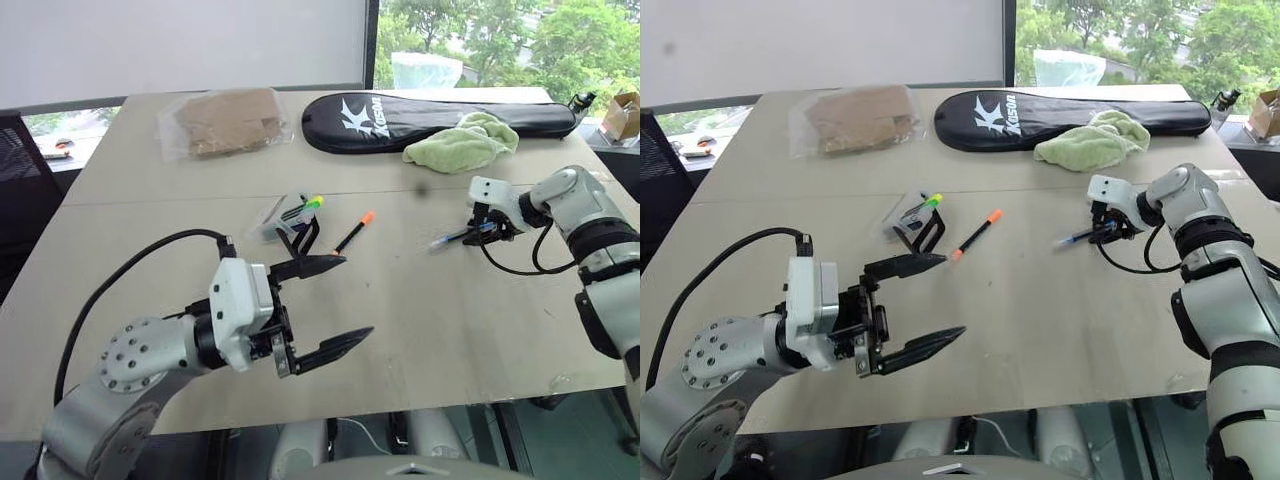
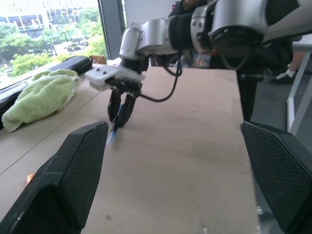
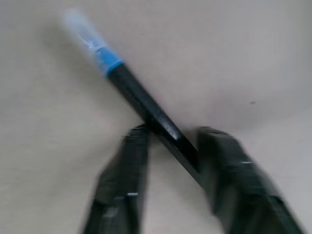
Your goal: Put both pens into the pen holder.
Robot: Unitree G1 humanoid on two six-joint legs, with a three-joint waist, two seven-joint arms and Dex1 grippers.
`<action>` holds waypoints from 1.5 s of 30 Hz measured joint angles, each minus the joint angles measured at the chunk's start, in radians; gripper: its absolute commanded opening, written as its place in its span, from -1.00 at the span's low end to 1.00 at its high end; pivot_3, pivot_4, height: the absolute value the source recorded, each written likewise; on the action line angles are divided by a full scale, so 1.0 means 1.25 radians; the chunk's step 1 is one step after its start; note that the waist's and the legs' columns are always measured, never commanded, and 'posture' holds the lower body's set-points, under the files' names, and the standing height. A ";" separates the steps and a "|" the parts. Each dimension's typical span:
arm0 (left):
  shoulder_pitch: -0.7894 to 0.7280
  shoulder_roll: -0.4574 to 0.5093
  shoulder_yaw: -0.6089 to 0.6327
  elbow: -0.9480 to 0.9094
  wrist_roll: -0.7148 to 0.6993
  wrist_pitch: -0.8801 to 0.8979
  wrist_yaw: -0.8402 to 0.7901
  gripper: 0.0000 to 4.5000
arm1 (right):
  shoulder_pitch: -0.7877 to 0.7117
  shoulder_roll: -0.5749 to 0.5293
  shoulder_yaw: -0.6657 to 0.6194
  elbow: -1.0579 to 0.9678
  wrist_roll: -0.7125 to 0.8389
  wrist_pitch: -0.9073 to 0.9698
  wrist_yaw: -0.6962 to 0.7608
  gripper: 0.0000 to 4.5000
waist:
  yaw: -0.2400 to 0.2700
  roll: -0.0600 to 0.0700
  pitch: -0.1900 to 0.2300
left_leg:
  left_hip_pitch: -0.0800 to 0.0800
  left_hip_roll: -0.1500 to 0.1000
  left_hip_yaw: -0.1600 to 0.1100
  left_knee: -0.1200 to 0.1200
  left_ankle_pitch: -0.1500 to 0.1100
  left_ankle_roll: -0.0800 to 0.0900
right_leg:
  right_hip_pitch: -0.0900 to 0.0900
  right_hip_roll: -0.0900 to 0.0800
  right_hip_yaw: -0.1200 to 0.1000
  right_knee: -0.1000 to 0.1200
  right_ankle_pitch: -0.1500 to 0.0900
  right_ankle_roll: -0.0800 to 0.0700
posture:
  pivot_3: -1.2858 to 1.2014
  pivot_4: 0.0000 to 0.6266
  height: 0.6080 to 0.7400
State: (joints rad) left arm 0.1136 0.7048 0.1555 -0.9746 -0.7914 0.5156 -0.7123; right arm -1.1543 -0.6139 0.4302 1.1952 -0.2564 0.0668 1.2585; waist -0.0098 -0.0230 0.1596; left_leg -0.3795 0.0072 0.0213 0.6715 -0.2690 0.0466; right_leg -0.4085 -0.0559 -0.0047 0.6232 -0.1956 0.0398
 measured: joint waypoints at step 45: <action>-0.398 -0.099 -0.118 0.490 -0.482 0.283 0.255 -1.00 | 0.578 0.424 -0.538 -1.600 0.677 1.129 -0.488 -0.54 | 0.003 0.007 0.004 | -0.007 -0.002 -0.008 -0.002 0.002 -0.004 | -0.006 0.002 -0.004 0.001 0.000 0.001 | 0.03 -0.52 1.00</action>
State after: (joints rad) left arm -0.3844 0.5812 0.0080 -0.3627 -1.3940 0.8690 -0.3941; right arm -0.4322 -0.0845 -0.2424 -0.8052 0.5902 1.4783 0.6481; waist -0.0057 -0.0140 0.1643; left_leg -0.3883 0.0053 0.0114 0.6686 -0.2669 0.0421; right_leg -0.4160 -0.0533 -0.0099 0.6240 -0.1961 0.0409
